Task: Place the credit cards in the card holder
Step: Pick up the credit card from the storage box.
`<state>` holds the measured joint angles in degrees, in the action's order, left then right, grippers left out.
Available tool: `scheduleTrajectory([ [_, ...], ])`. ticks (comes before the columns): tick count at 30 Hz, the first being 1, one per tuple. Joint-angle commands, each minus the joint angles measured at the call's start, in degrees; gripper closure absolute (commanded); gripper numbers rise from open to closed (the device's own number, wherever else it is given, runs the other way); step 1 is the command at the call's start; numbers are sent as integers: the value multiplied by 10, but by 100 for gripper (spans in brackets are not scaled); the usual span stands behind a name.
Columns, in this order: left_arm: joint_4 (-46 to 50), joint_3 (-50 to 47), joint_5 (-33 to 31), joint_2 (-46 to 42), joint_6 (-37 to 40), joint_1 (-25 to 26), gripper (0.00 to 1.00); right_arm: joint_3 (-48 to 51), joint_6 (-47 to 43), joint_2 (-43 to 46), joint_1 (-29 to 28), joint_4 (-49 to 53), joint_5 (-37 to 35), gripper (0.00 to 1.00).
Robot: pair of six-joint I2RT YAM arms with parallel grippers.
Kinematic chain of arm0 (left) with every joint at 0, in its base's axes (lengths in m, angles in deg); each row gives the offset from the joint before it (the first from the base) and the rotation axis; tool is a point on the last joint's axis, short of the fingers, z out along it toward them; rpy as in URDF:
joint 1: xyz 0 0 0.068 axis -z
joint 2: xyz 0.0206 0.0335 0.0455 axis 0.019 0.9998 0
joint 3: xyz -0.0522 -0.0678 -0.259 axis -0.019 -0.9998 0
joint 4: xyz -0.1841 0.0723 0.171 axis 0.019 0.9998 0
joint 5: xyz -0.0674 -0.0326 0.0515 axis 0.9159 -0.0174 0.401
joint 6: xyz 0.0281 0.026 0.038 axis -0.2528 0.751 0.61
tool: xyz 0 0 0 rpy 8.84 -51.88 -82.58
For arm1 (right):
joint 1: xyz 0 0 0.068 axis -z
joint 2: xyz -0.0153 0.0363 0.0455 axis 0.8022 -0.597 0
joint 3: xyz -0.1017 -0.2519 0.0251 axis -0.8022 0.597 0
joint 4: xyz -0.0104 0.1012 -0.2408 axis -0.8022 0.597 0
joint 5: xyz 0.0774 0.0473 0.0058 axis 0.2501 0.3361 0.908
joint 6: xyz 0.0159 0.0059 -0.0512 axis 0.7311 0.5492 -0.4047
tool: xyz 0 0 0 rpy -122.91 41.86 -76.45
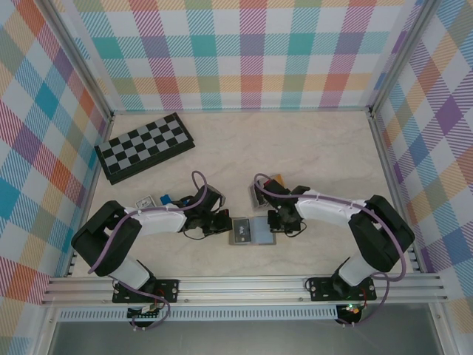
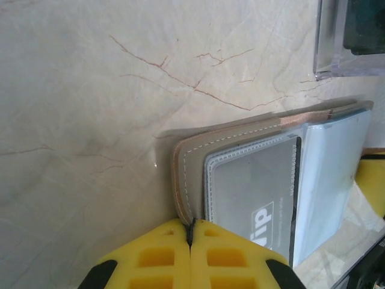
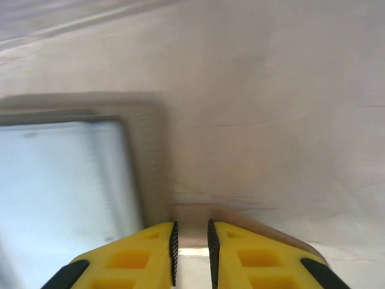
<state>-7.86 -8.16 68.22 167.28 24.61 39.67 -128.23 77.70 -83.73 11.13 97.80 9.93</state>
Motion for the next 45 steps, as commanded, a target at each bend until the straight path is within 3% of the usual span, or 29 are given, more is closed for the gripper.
scheduleTrajectory([
  [1,47,5,-12,12,15,4,100,16,5,-6,21,23,-13,80],
  [7,51,9,-11,12,18,4,100,20,16,-6,31,33,-4,82],
  [14,66,18,-7,-26,22,4,99,-19,-55,105,45,35,56,73],
  [20,119,61,-28,-58,35,4,75,-104,-118,124,79,97,-2,70],
  [26,191,100,-86,-72,41,4,57,-177,-181,70,94,107,-30,69],
  [29,174,116,-101,-79,26,3,47,-214,-201,25,93,108,-20,72],
  [34,144,215,-65,13,2,-2,40,-250,-223,-29,93,97,-11,76],
  [38,146,297,-50,110,-37,-3,40,-258,-226,-52,93,82,2,78],
  [45,124,349,-43,185,-70,-13,41,-249,-217,-57,93,59,12,78],
])
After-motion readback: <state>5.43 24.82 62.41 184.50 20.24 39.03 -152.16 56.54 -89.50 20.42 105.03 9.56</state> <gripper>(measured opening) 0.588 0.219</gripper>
